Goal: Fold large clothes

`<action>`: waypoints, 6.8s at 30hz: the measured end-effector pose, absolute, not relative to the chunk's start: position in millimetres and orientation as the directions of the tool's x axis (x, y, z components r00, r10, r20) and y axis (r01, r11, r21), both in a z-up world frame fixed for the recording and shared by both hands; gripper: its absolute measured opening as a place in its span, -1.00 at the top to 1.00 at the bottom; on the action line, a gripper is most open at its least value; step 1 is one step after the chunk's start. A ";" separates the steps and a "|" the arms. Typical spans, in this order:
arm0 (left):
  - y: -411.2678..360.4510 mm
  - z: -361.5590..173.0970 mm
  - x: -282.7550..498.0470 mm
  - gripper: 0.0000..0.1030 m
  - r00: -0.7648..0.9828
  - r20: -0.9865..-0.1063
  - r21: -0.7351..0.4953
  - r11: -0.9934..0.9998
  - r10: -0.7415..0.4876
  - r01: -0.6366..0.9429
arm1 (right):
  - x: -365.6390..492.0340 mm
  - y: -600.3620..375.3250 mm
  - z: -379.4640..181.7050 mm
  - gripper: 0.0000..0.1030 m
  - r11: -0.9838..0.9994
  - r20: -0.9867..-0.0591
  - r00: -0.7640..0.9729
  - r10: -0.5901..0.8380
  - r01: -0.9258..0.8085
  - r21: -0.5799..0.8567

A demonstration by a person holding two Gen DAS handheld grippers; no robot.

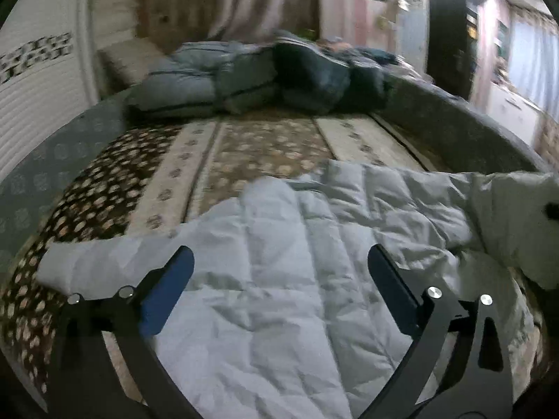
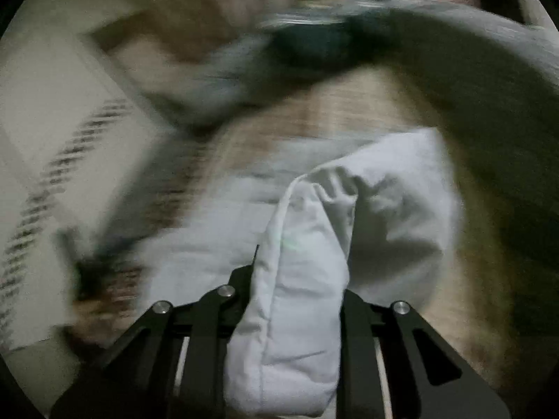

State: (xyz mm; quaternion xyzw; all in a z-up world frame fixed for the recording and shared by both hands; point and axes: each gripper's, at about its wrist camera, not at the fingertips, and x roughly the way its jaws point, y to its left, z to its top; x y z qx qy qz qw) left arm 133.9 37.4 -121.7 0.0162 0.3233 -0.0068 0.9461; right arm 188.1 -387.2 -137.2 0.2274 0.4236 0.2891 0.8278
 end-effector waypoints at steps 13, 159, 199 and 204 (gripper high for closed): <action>117.9 -119.8 98.9 -0.94 0.788 -0.608 0.029 0.994 0.099 -0.102 | 245.6 -243.9 -169.8 -0.96 0.689 -0.538 0.432 0.724 -0.474 0.548; 120.4 -110.2 231.7 0.93 0.848 -0.530 -0.178 0.974 0.025 -0.140 | 255.9 -456.5 -204.5 -0.64 0.965 -0.860 0.477 0.180 0.083 0.247; 69.6 -162.5 163.4 -0.94 0.681 -0.731 -0.018 0.997 0.040 -0.078 | 246.1 -445.3 -235.7 -0.64 0.962 -0.878 0.457 0.141 0.146 0.230; 124.4 -198.0 178.5 -0.94 0.610 -0.788 -0.087 0.966 0.083 -0.243 | 277.0 -452.9 -256.6 -0.65 0.949 -0.872 0.461 0.165 0.167 0.268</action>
